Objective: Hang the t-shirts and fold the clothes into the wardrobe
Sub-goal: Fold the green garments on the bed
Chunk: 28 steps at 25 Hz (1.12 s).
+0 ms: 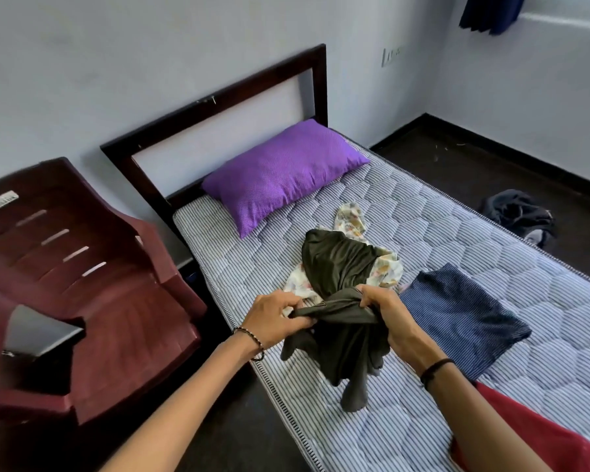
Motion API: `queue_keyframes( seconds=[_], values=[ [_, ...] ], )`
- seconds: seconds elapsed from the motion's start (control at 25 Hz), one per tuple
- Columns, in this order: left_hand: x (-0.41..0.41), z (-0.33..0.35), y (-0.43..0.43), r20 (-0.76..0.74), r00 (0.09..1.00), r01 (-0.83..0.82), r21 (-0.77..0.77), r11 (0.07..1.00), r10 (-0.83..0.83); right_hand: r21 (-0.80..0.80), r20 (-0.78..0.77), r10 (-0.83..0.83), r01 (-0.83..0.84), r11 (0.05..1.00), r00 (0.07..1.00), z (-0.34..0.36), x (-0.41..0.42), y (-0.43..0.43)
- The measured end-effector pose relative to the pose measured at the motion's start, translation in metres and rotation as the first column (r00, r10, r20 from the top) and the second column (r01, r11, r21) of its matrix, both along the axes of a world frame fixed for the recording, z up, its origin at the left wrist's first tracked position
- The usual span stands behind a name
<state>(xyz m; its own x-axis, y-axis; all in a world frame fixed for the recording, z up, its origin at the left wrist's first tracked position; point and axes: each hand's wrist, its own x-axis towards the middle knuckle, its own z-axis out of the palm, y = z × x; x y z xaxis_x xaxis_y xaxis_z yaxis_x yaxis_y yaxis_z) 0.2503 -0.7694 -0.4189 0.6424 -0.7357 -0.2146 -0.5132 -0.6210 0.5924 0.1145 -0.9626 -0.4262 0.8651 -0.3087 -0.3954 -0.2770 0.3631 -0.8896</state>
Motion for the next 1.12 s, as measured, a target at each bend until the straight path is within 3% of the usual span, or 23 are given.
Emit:
queue_keyframes(
  seconds=[0.08,0.2,0.28,0.36,0.52,0.64,0.72,0.76,0.8,0.88,0.96,1.04,1.12],
  values=[
    [0.0,0.011,0.003,-0.306,0.942,-0.174,-0.088,0.981,0.139,-0.205,-0.025,0.059,-0.063,0.977,0.998,0.004,-0.001,-0.003],
    [-0.004,0.035,-0.008,-0.337,0.935,-0.178,-0.163,0.97,0.115,-0.432,-0.127,0.246,-0.277,0.858,0.961,0.011,0.0,-0.002],
    [-0.007,0.053,-0.02,-0.257,0.966,-0.07,-0.168,0.983,0.025,-0.424,-0.088,0.352,-0.355,0.833,0.932,0.022,0.002,0.004],
    [-0.008,0.068,-0.032,-0.212,0.977,0.006,-0.16,0.987,-0.041,-0.291,0.006,0.414,-0.394,0.872,0.91,0.038,0.009,0.009],
    [0.005,0.097,-0.039,-0.264,0.962,0.001,-0.243,0.97,-0.067,-0.269,0.1,0.453,-0.414,0.87,0.886,0.072,0.022,0.013],
    [0.024,0.116,-0.027,-0.319,0.943,0.088,-0.033,0.996,-0.094,-0.298,0.112,0.409,-0.362,0.883,0.906,0.085,0.023,0.013],
    [0.034,0.124,-0.015,-0.359,0.923,0.211,0.173,0.962,-0.138,-0.271,0.153,0.32,-0.271,0.923,0.935,0.09,0.022,0.009],
    [0.037,0.124,-0.008,-0.385,0.914,0.215,0.201,0.956,-0.125,-0.232,0.168,0.272,-0.23,0.945,0.948,0.092,0.022,0.007],
    [0.039,0.121,-0.002,-0.433,0.897,0.173,0.151,0.973,-0.092,-0.205,0.172,0.23,-0.193,0.96,0.958,0.092,0.022,0.005],
    [0.041,0.115,0.008,-0.624,0.782,-0.078,-0.107,0.991,-0.005,-0.198,0.147,0.212,-0.181,0.963,0.966,0.087,0.022,-0.003],
    [0.04,0.112,0.009,-0.749,0.662,-0.288,-0.268,0.919,-0.011,-0.151,0.134,0.238,-0.217,0.964,0.962,0.087,0.024,-0.007],
    [0.035,0.111,-0.001,-0.747,0.663,-0.273,-0.304,0.913,-0.05,-0.041,0.144,0.314,-0.312,0.949,0.938,0.092,0.027,-0.004],
    [0.029,0.109,-0.015,-0.673,0.733,-0.198,-0.35,0.915,-0.099,-0.021,0.163,0.363,-0.365,0.931,0.917,0.096,0.037,0.0]
  ],
)
